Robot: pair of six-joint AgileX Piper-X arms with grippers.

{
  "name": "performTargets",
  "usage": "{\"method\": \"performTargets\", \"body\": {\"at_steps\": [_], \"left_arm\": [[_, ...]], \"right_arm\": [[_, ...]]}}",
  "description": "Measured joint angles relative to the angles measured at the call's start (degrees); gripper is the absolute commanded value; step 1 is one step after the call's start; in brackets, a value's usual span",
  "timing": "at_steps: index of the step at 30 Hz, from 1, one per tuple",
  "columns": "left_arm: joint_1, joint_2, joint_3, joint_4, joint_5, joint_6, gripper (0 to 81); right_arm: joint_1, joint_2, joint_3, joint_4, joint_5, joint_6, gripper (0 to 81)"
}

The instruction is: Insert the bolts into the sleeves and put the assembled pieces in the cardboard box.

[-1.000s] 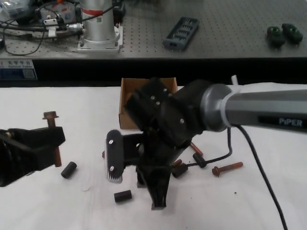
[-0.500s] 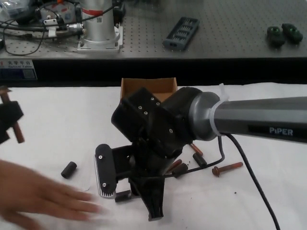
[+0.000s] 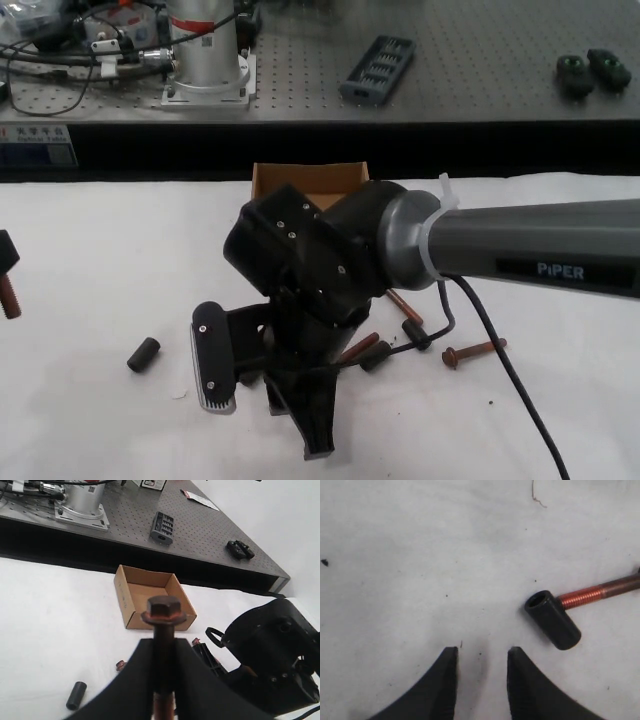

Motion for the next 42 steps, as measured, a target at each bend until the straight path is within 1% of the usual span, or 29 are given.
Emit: {"method": "performTargets", "body": {"at_steps": [13, 17, 19, 20, 22, 24, 25, 26, 28, 33, 35, 38, 42], "left_arm": [[0.0, 0.0, 0.0, 0.0, -0.5, 2.1, 0.6], [0.0, 0.0, 0.0, 0.0, -0.9, 2.4, 0.6], [0.0, 0.0, 0.0, 0.1, -1.1, 2.4, 0.6], [0.0, 0.0, 0.0, 0.0, -1.1, 2.4, 0.6], [0.0, 0.0, 0.0, 0.1, -1.1, 2.4, 0.6], [0.0, 0.0, 0.0, 0.5, -1.1, 2.4, 0.6], [0.0, 0.0, 0.0, 0.6, -1.1, 2.4, 0.6], [0.0, 0.0, 0.0, 0.7, -1.1, 2.4, 0.6], [0.0, 0.0, 0.0, 0.9, -1.2, 2.4, 0.6], [0.0, 0.0, 0.0, 0.9, -1.5, 2.4, 0.6], [0.0, 0.0, 0.0, 0.9, -1.5, 2.4, 0.6], [0.0, 0.0, 0.0, 1.0, -1.5, 2.6, 0.6], [0.0, 0.0, 0.0, 1.3, -1.5, 2.8, 0.6]], "right_arm": [[0.0, 1.4, -1.6, -4.0, 0.0, -2.7, 25.9], [-0.7, 1.9, -1.7, -4.0, 1.5, 0.7, 25.9], [-2.6, 1.8, -1.7, -4.0, 1.5, 5.9, 25.9], [-2.8, 2.0, -1.7, -4.0, 1.5, 5.9, 25.9], [-6.1, 2.0, -1.9, -4.0, 1.7, 12.7, 25.9], [-9.6, 2.0, -2.0, -3.9, 2.3, 17.1, 25.9], [-11.4, 2.0, -2.0, -3.4, 2.6, 18.6, 25.9], [-14.1, 1.8, -2.1, -1.9, 2.9, 19.2, 25.9], [-15.8, 1.7, -2.1, 0.4, 3.2, 19.3, 25.9], [-16.2, 1.7, -2.1, 3.1, 3.7, 17.2, 25.9], [-16.2, 1.7, -2.1, 3.6, 6.2, 17.1, 25.9], [-16.2, 1.7, -2.1, 4.3, 10.9, 19.0, 25.9], [-17.1, 1.7, -2.1, 4.9, 12.4, 21.9, 25.9]]}}
